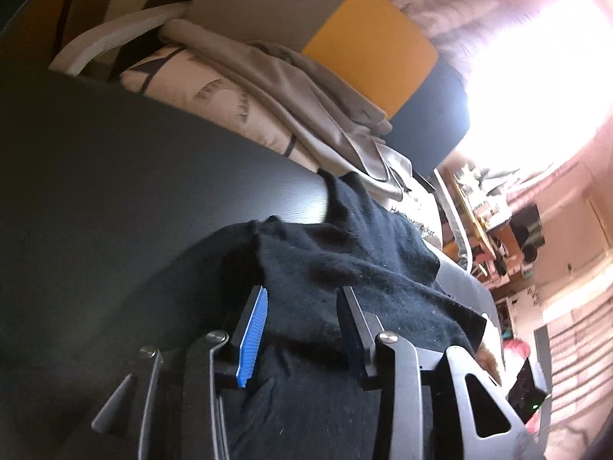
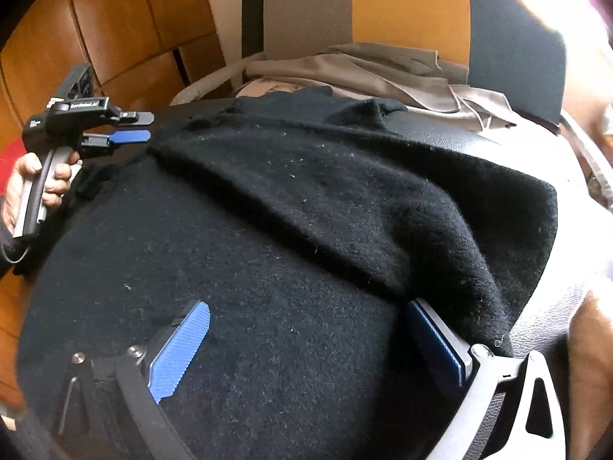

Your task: Fold clothes

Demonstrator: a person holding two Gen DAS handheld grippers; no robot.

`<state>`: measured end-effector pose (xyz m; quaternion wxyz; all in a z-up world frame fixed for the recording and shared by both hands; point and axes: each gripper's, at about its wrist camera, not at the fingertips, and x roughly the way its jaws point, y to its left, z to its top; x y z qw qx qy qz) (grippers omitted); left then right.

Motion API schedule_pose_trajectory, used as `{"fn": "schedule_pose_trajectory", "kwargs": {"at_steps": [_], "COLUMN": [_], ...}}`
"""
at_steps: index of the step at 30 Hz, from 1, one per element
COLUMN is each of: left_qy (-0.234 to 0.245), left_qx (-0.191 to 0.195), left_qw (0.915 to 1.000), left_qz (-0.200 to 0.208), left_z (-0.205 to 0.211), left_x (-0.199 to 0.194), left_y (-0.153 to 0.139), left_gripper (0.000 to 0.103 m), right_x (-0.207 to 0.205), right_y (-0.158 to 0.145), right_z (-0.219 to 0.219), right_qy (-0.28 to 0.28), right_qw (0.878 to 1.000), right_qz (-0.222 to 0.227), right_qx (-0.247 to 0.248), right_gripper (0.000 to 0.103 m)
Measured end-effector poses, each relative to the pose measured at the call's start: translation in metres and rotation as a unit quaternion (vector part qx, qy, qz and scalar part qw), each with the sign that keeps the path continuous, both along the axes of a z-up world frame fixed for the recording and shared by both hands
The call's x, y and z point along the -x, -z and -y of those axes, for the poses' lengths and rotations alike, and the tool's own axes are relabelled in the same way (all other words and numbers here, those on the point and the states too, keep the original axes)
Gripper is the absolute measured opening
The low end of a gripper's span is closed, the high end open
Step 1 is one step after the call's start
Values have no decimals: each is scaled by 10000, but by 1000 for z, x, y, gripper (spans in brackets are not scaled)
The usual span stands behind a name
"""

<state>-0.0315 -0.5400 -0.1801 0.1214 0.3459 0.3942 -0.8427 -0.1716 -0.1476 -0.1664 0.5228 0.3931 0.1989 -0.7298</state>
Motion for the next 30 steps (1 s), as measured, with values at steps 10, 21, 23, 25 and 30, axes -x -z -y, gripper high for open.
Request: {"fn": "schedule_pose_trajectory", "kwargs": {"at_steps": [10,21,23,25,30], "left_qy": [-300,-404,-116,66,359], "left_qx": [-188,-120,-37,358,898], "left_qw": [9985,9985,9998,9993,9943], "left_qz": [-428,-347,-183,93,443], "left_z": [-19,8,8,2,-9], "left_x": [-38,-52,-33,-14,19], "left_y": [-23,-17,-10,-8,3], "left_gripper": [0,39,41,41,31], "right_x": [-6,-4,-5,-5,-4], "right_y": [1,2,2,3,4], "right_z": [0,-3,-2,-1,-2], "right_qy": [-26,-12,-11,-17,-14], "right_qw": [9998,10000,10000,9999,10000], "right_qz": [-130,-37,-73,-114,-81], "right_qx": [-118,13,-9,-36,6], "right_gripper": [103,103,103,103,103]}}
